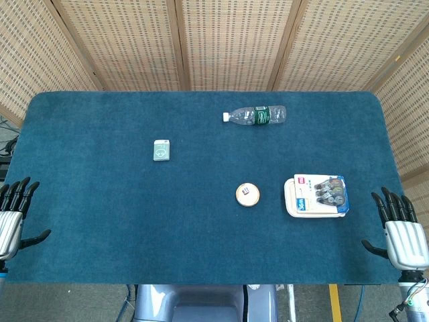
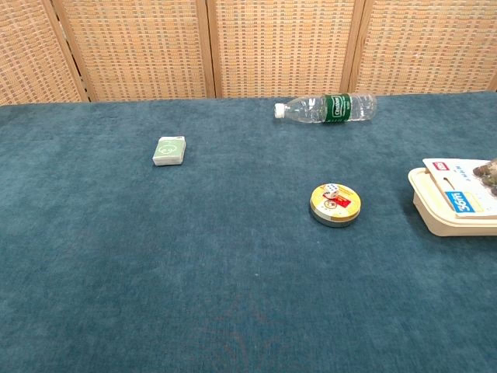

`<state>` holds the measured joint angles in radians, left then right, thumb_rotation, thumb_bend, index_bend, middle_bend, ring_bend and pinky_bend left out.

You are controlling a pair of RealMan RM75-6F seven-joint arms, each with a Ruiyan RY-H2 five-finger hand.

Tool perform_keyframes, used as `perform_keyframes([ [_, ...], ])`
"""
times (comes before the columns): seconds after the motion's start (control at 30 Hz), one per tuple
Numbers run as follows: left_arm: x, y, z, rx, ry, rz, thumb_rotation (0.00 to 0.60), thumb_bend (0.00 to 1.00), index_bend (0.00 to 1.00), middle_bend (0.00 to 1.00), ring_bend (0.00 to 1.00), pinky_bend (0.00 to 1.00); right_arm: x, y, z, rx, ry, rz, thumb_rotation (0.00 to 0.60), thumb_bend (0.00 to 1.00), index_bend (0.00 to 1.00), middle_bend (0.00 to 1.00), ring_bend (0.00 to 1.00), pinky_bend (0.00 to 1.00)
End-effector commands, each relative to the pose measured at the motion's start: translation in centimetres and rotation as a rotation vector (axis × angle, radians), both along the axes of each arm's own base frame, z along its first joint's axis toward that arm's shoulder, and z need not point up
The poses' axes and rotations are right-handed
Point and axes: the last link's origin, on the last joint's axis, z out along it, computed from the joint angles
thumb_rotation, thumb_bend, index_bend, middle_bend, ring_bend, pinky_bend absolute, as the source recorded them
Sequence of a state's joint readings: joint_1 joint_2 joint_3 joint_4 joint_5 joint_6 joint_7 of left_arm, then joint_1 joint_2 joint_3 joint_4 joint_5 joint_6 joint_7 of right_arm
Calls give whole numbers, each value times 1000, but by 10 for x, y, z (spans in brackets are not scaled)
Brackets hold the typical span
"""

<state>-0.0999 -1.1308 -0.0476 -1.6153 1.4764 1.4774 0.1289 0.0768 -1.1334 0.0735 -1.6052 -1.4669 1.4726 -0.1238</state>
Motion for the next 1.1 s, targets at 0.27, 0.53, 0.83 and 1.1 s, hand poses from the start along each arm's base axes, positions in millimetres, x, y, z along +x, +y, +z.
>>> perform_keyframes([
  [0.27, -1, 0, 1, 3, -2, 2, 600, 0, 0, 0, 0, 0, 1, 0, -3, 13, 7, 5, 600, 0, 0, 0, 0, 0],
  [0.53, 1, 2, 0, -1, -8, -4, 600, 0, 0, 0, 0, 0, 10, -27, -12, 50, -61, 63, 600, 0, 0, 0, 0, 0],
  [0.83, 0, 11, 0, 4, -10, 11, 600, 0, 0, 0, 0, 0, 90, -156, -23, 155, -187, 312, 600, 138, 174, 0, 0, 0],
  [1.1, -3, 16, 0, 13, -4, 34, 600, 0, 0, 0, 0, 0, 147, -205, -51, 340, -159, 313, 600, 241, 251, 0, 0, 0],
])
